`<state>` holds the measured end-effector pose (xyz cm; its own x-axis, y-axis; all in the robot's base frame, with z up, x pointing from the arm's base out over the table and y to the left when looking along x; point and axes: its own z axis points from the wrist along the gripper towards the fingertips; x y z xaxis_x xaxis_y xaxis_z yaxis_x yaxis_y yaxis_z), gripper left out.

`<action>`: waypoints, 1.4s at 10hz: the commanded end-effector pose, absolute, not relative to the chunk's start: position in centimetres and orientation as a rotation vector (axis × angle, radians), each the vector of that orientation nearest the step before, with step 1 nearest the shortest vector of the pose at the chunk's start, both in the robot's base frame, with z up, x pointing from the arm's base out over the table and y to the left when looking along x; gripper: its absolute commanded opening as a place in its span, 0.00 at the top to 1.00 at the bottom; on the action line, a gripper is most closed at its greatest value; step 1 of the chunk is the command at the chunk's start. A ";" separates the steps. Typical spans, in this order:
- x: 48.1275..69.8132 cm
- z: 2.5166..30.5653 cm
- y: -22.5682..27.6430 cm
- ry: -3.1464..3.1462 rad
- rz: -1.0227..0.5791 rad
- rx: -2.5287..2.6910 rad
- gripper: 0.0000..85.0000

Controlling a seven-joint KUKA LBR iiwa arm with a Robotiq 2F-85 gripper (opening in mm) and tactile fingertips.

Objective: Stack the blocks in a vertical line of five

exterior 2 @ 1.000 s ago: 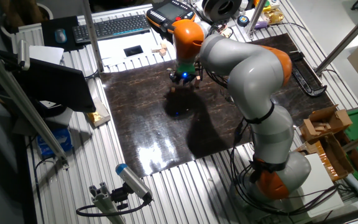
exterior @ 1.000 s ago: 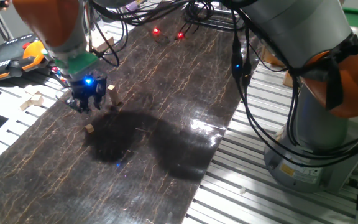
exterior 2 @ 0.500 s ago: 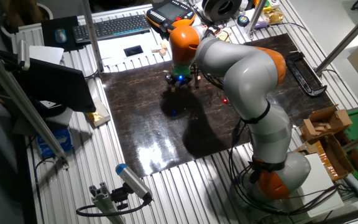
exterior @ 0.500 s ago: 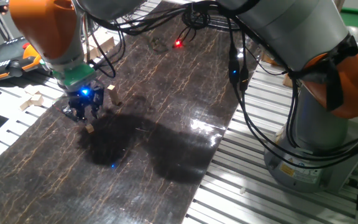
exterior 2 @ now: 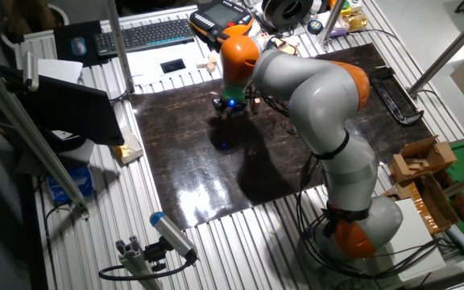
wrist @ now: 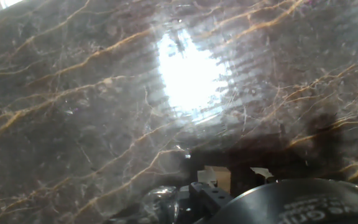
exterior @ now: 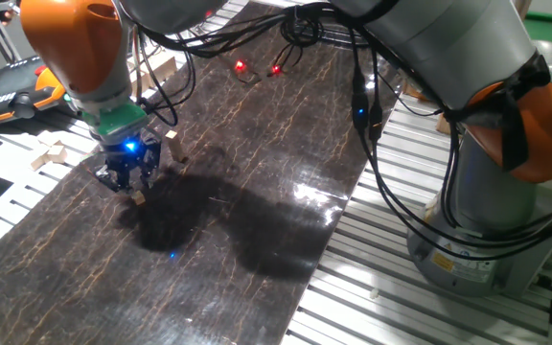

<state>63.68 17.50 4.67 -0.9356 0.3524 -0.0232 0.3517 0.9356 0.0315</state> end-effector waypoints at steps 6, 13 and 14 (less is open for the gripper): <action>63.6 4.2 17.8 3.045 0.056 0.569 0.51; 63.5 3.6 18.0 3.028 0.039 0.588 0.57; 63.5 3.5 18.0 3.028 0.037 0.590 0.58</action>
<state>63.48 18.05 3.53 -0.9252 0.3760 -0.0515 0.3746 0.9266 0.0343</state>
